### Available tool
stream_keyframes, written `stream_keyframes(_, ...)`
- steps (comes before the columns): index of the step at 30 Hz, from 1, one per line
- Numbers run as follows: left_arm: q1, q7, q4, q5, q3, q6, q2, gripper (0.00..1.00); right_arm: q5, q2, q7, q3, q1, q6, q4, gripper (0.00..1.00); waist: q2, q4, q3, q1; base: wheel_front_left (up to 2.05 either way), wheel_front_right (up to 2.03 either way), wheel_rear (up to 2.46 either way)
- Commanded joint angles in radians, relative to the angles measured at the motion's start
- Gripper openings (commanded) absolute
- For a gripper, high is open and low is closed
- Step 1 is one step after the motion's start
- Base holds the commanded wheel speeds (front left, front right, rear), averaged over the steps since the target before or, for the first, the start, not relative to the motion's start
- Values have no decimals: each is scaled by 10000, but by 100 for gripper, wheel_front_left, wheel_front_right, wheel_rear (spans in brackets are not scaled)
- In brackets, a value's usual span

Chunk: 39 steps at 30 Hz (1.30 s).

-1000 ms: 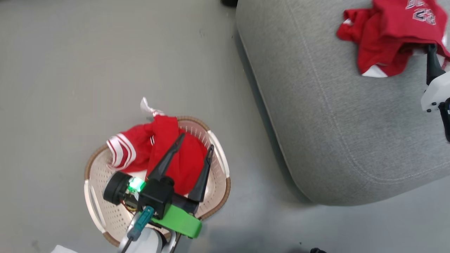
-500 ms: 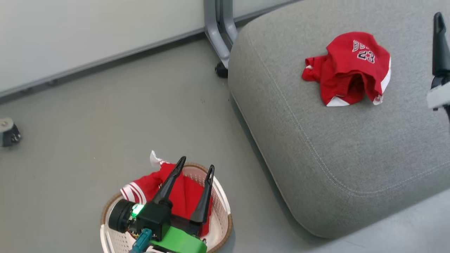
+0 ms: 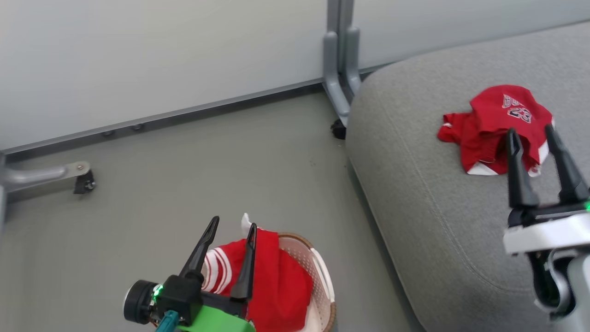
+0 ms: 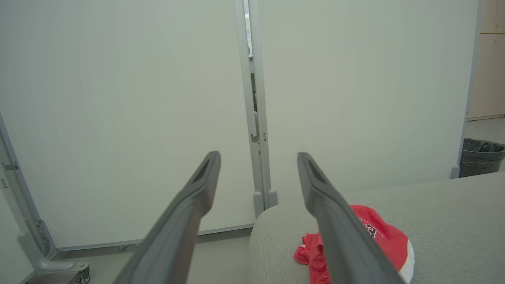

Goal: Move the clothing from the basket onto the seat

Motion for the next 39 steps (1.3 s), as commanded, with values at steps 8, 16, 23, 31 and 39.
stream_keyframes(8, 389, -4, 219, 37, 875, 232, 22, 100, -380, 863, -4, 403, 1437, -14, 363, 100, 0, 1798, -799, 1, 0, 0, 0)
stream_keyframes(16, 642, -4, 391, 41, 1407, 292, 21, 100, -1158, 1469, -4, 715, 2077, -11, 1417, 100, 0, 2628, -964, 1, 0, 0, 0)
stream_keyframes(23, 771, -4, 529, -49, 1573, 320, 21, 100, -1448, 1859, -4, 870, 2287, -13, 1835, 100, 0, 2917, -1090, 1, 0, 0, 0)
stream_keyframes(31, 934, -4, 628, -75, 1581, 351, 21, 100, -1391, 2035, -4, 806, 2254, -13, 2025, 100, 0, 3002, -1246, 1, 0, 0, 0)
stream_keyframes(39, 875, -4, 608, -166, 1648, 346, 21, 100, -1338, 2048, -4, 750, 2096, -13, 1986, 100, 0, 2938, -1208, 1, 0, 0, 0)
